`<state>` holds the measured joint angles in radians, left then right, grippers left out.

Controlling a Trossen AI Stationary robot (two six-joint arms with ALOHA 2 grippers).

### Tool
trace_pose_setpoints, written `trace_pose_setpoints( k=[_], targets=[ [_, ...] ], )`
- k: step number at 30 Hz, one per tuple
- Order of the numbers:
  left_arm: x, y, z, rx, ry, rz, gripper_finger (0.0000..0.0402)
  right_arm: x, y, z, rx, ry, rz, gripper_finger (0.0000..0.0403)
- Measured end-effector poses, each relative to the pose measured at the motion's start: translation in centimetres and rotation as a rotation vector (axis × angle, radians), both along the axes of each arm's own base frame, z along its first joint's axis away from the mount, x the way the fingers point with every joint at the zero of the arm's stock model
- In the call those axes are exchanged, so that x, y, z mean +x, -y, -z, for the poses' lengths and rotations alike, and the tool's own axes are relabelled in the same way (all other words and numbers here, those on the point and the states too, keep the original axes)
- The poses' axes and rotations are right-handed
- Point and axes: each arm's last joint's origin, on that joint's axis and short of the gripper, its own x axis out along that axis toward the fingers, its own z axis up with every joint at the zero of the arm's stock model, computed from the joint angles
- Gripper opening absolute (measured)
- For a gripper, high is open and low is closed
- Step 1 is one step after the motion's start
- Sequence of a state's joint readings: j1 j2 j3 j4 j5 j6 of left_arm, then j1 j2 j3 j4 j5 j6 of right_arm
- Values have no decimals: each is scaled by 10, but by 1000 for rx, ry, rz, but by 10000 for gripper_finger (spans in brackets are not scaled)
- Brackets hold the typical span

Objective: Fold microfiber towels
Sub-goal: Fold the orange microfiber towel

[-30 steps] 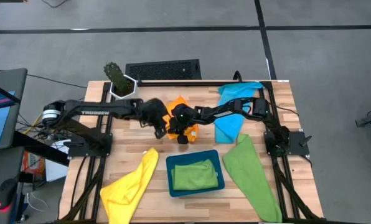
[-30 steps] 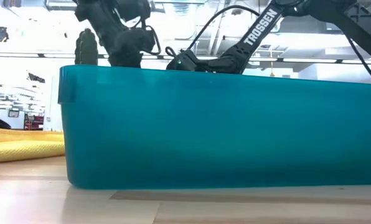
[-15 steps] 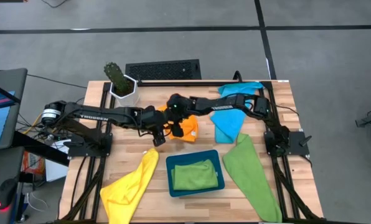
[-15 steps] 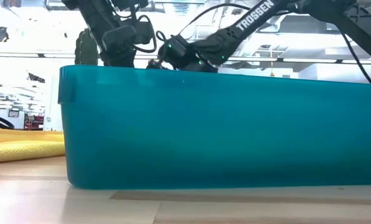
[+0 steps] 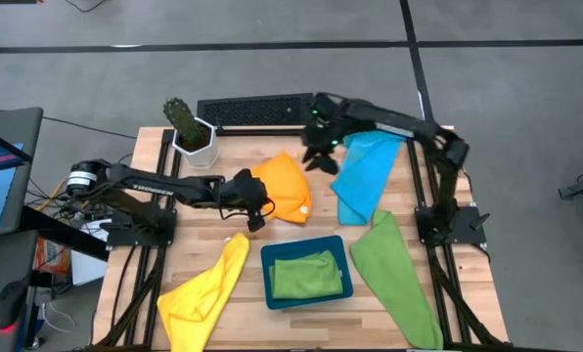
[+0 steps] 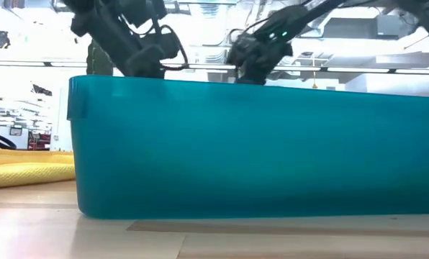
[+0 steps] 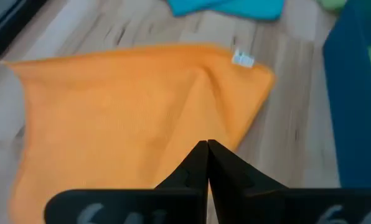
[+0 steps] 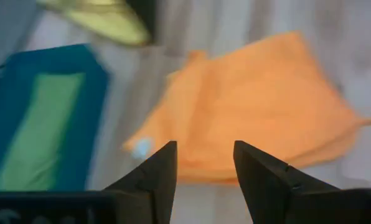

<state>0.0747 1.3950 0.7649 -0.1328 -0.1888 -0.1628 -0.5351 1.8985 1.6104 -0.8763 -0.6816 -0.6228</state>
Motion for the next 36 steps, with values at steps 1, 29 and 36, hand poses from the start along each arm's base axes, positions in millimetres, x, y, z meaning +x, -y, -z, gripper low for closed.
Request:
trace_pose_setpoints(
  k=[1,29,36],
  targets=[
    [-1,-3,5,-7,17,-15,0,-8,-6,-4,12,4,-23,178],
    [4,-24,65,-148,-151,-9,0,-3,-120,79,-557,64,-492,181],
    [3,-24,65,-149,-155,-8,0,3,-127,94,-719,-23,-522,194]
  ],
)
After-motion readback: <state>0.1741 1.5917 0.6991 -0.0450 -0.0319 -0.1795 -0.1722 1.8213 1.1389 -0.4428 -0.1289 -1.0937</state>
